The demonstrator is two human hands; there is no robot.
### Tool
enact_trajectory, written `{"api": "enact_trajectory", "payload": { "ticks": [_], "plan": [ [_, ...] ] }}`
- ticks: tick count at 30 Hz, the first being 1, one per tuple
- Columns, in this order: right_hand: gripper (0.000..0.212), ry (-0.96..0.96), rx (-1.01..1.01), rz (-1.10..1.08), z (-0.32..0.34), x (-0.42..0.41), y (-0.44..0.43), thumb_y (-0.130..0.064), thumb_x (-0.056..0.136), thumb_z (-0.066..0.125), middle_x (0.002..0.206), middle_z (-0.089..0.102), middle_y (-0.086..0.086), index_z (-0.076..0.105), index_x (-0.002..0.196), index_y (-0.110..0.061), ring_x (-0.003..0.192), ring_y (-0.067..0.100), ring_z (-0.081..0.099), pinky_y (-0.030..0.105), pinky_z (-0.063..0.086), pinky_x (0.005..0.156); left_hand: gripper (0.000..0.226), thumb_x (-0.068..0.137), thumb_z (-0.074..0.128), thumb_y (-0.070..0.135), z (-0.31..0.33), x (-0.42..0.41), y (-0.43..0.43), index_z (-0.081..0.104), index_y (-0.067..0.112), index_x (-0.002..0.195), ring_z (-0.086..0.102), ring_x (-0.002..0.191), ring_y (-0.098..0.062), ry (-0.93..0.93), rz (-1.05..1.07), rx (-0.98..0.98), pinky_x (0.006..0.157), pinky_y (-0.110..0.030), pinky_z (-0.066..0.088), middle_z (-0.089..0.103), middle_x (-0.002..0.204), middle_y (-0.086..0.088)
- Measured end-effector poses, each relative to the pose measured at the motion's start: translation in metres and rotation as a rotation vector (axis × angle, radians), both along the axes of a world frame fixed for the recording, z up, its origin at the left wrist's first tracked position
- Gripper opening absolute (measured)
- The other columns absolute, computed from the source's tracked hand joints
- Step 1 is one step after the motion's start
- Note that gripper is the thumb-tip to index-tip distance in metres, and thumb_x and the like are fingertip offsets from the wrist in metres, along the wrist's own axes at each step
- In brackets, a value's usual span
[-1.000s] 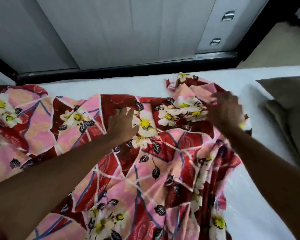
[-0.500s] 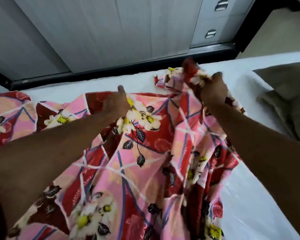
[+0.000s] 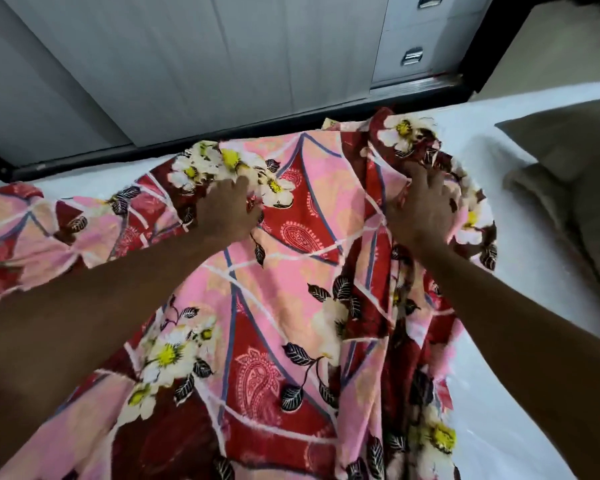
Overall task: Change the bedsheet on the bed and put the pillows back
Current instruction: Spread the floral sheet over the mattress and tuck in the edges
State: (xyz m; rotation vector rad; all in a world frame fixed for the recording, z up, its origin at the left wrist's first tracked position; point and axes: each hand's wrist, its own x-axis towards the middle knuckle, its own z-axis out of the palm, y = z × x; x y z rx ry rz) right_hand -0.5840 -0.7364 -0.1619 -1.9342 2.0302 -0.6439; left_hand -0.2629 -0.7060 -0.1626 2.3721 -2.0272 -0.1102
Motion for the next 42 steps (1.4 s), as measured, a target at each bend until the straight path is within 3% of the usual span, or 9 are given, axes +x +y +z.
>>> {"api": "enact_trajectory", "payload": {
  "ticks": [3, 7, 11, 15, 19, 25, 31, 36, 42],
  "plan": [
    [0.063, -0.167, -0.011, -0.114, 0.003, -0.011, -0.002, -0.033, 0.093, 0.061, 0.145, 0.042, 0.013, 0.034, 0.148, -0.022, 0.125, 0.033, 0.05, 0.045, 0.045, 0.093, 0.029, 0.1, 0.052, 0.034, -0.006, -0.01, 0.0, 0.048, 0.009, 0.114, 0.063, 0.085, -0.035, 0.019, 0.025, 0.12, 0.063, -0.037, 0.042, 0.067, 0.099, -0.015],
    [0.064, -0.118, 0.106, -0.121, -0.013, -0.029, 0.001, -0.064, 0.097, 0.033, 0.133, 0.059, 0.011, 0.037, 0.148, -0.026, 0.116, 0.034, 0.06, 0.044, 0.049, 0.091, 0.027, 0.095, 0.05, 0.013, -0.003, -0.021, -0.011, 0.047, 0.003, 0.12, 0.065, 0.094, -0.043, -0.006, 0.068, 0.073, 0.066, -0.043, 0.048, 0.067, 0.102, -0.022],
    [0.073, 0.167, 0.258, 0.213, -0.033, -0.068, 0.004, -0.069, 0.1, 0.018, 0.164, 0.025, 0.013, 0.016, 0.16, -0.028, 0.151, 0.034, 0.021, 0.047, 0.017, 0.121, 0.038, 0.095, 0.053, 0.016, 0.009, 0.001, -0.041, 0.044, 0.003, 0.129, 0.064, 0.106, -0.043, 0.208, 0.442, -0.081, 0.083, -0.049, 0.053, 0.065, 0.114, -0.023],
    [0.083, 0.165, 0.306, 0.113, -0.036, -0.105, -0.011, -0.08, 0.091, 0.007, 0.167, 0.018, 0.01, 0.013, 0.159, -0.034, 0.154, 0.033, 0.013, 0.053, 0.012, 0.124, 0.038, 0.096, 0.054, 0.024, 0.014, 0.022, -0.043, 0.048, 0.007, 0.128, 0.061, 0.11, -0.042, 0.311, 0.533, -0.029, 0.089, -0.046, 0.051, 0.062, 0.123, -0.023],
    [0.068, 0.129, 0.074, 0.171, -0.016, -0.076, 0.018, -0.067, 0.101, 0.018, 0.157, 0.04, 0.011, 0.036, 0.151, -0.024, 0.145, 0.032, 0.035, 0.058, 0.028, 0.116, 0.034, 0.1, 0.052, 0.033, 0.015, -0.025, 0.001, 0.048, 0.013, 0.126, 0.062, 0.104, -0.035, 0.388, 0.251, -0.15, 0.078, -0.038, 0.047, 0.064, 0.117, -0.015],
    [0.029, -0.063, -0.102, 0.314, 0.014, -0.016, 0.202, -0.035, 0.096, 0.053, 0.113, 0.062, 0.011, 0.066, 0.113, -0.016, 0.1, 0.032, 0.055, 0.042, 0.046, 0.083, 0.034, 0.095, 0.055, 0.026, -0.006, -0.103, 0.149, 0.059, 0.009, 0.125, 0.051, 0.123, -0.03, 0.292, -0.26, -0.224, 0.099, -0.042, 0.043, 0.056, 0.132, -0.012],
    [0.018, -0.017, 0.18, 0.76, -0.014, -0.033, 0.374, -0.043, 0.092, 0.058, 0.097, 0.06, -0.002, 0.064, 0.09, -0.025, 0.09, 0.029, 0.057, 0.047, 0.042, 0.087, 0.033, 0.1, 0.052, 0.024, -0.02, -0.137, 0.309, 0.06, 0.002, 0.123, 0.053, 0.119, -0.034, 0.453, 0.023, -0.284, 0.099, -0.048, 0.044, 0.058, 0.126, -0.014],
    [0.023, 0.102, 0.275, 0.622, -0.028, -0.136, 0.365, -0.045, 0.092, 0.059, 0.093, 0.061, -0.001, 0.068, 0.089, -0.024, 0.085, 0.031, 0.056, 0.041, 0.043, 0.077, 0.059, 0.103, 0.027, 0.054, -0.03, -0.145, 0.416, 0.04, 0.023, 0.151, 0.03, 0.147, -0.033, 0.196, 0.066, 0.078, 0.113, -0.059, 0.029, 0.034, 0.16, -0.007],
    [0.019, 0.238, 0.218, 0.52, 0.002, -0.173, 0.358, -0.041, 0.085, 0.063, 0.085, 0.065, -0.002, 0.072, 0.085, -0.025, 0.083, 0.028, 0.06, 0.039, 0.042, 0.074, 0.084, 0.087, -0.002, 0.079, -0.027, -0.142, 0.416, 0.012, 0.036, 0.158, -0.003, 0.154, -0.027, 0.237, 0.09, 0.366, 0.118, -0.062, 0.005, -0.005, 0.167, 0.003]
  ]
}}
